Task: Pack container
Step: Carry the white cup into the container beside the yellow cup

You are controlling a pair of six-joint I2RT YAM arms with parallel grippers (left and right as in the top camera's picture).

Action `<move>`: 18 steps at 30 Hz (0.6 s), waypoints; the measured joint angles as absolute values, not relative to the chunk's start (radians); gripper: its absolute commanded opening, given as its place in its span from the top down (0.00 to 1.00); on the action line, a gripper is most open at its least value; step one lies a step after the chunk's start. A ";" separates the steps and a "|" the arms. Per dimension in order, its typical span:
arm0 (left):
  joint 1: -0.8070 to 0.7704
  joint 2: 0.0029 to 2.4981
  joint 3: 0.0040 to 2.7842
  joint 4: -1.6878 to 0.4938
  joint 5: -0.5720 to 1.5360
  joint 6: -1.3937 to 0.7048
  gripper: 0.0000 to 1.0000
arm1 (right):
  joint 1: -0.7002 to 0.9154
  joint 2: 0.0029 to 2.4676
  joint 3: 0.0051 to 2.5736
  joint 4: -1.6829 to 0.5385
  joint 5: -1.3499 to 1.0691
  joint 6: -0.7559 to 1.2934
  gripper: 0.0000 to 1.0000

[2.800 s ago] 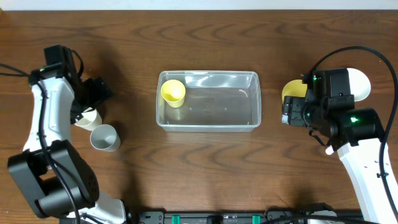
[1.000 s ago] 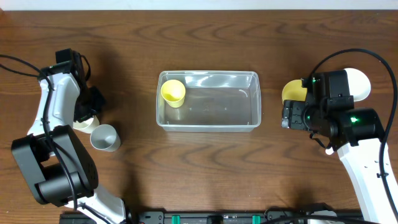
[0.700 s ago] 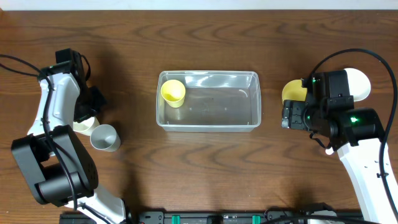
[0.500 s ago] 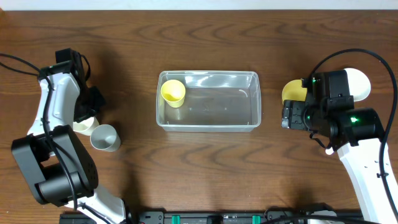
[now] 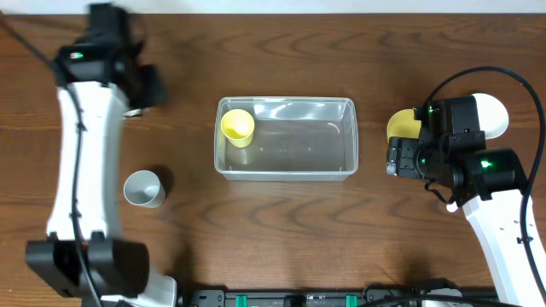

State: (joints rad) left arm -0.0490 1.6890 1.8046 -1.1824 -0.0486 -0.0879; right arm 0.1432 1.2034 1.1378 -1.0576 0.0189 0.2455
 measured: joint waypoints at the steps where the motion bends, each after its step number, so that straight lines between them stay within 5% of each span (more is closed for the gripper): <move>1: -0.109 1.681 1.822 -1.185 -0.028 -0.075 0.94 | 0.143 1.203 1.138 -1.058 0.019 0.245 0.18; 9: -0.464 1.720 1.837 -1.186 0.141 -0.002 0.94 | 0.143 1.203 1.138 -1.058 0.019 0.245 0.18; 18: -0.532 1.882 1.867 -1.271 0.188 0.005 0.94 | 0.143 1.203 1.138 -1.058 0.019 0.245 0.18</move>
State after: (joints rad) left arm -0.5316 1.8820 1.8668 -1.2713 0.1883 0.0051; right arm 0.1432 1.2034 1.1378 -1.0576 0.0185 0.2455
